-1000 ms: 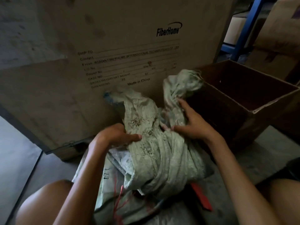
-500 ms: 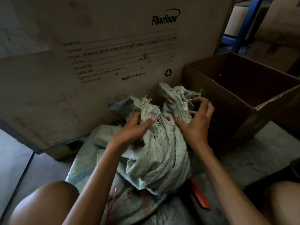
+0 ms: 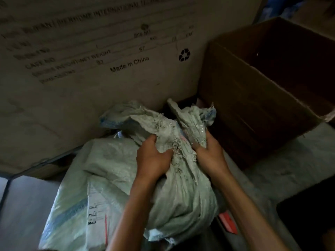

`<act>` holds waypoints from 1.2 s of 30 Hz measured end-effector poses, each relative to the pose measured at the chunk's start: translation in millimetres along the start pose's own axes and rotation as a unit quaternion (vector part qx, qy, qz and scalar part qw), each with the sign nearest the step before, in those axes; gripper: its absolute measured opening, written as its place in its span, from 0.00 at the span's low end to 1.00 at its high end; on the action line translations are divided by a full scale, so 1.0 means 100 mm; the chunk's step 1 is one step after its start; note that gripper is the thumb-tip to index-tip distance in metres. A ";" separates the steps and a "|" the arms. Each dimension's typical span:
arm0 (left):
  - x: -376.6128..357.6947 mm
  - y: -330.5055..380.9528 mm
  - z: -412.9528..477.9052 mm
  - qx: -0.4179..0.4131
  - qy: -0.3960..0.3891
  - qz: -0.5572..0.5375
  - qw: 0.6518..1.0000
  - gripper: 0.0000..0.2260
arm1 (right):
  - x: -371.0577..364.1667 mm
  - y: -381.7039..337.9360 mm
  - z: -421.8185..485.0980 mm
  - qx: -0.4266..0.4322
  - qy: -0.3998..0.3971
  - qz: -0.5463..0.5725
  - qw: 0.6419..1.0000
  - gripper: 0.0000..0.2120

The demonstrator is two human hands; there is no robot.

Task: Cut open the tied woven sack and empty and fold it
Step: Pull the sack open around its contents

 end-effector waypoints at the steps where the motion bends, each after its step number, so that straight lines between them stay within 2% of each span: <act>1: 0.03 0.04 -0.04 0.030 0.011 -0.053 0.998 0.15 | 0.00 -0.09 -0.03 0.001 0.002 0.009 1.000 0.23; 3: 0.14 0.12 -0.11 0.121 0.039 -0.166 0.978 0.17 | -0.01 -0.28 -0.14 -0.015 0.014 0.038 0.999 0.24; 5: 0.25 0.15 -0.18 0.261 0.054 -0.284 0.921 0.26 | 0.00 -0.52 -0.28 -0.033 0.023 0.082 0.996 0.26; 7: 0.41 0.21 -0.26 0.367 0.023 -0.350 0.862 0.30 | 0.07 -0.81 -0.47 -0.058 0.016 0.141 0.988 0.27; 9: 0.69 0.37 -0.42 0.410 -0.056 -0.326 0.850 0.29 | 0.21 -1.11 -0.72 -0.104 -0.020 0.215 0.971 0.28; 11: 1.04 0.55 -0.62 0.415 -0.100 -0.278 0.860 0.22 | 0.36 -1.45 -1.04 -0.152 -0.077 0.269 0.948 0.27; 13: 1.50 0.82 -0.78 0.365 -0.076 -0.255 0.892 0.16 | 0.57 -1.83 -1.36 -0.181 -0.103 0.261 0.943 0.27; 15: 2.00 1.24 -0.98 0.296 -0.045 -0.231 0.926 0.15 | 0.83 -2.30 -1.66 -0.200 -0.096 0.252 0.942 0.28; 19: 2.88 2.36 -1.46 0.203 -0.014 -0.218 0.955 0.10 | 1.36 -3.57 -2.08 -0.177 -0.062 0.229 0.955 0.28; 24: 3.67 3.61 -1.79 0.049 0.007 -0.152 0.987 0.17 | 2.03 -4.94 -2.41 -0.104 -0.020 0.171 0.980 0.27; 26: 4.00 4.03 -2.04 0.024 -0.011 -0.133 0.991 0.16 | 2.46 -5.42 -2.65 -0.107 0.019 0.154 0.982 0.26; 28: 4.24 4.32 -2.39 0.005 -0.050 -0.125 0.991 0.09 | 2.83 -5.72 -2.93 -0.116 0.037 0.149 0.981 0.26; 31: 4.54 4.55 -2.91 -0.024 -0.103 -0.114 0.988 0.10 | 3.38 -5.97 -3.43 -0.132 0.060 0.138 0.980 0.27; 36: 4.63 5.16 -3.40 -0.090 -0.172 -0.150 0.969 0.11 | 4.21 -6.34 -3.78 -0.068 0.100 0.139 0.983 0.27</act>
Point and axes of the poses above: each hand's wrist, its own z-axis towards the middle knuckle, its own x-axis out of the back of the hand, y = z × x, the point moved 7 cm from there along z, towards the middle knuckle, and after that the axes turned 15 degrees about y, right-handed, at the moved point
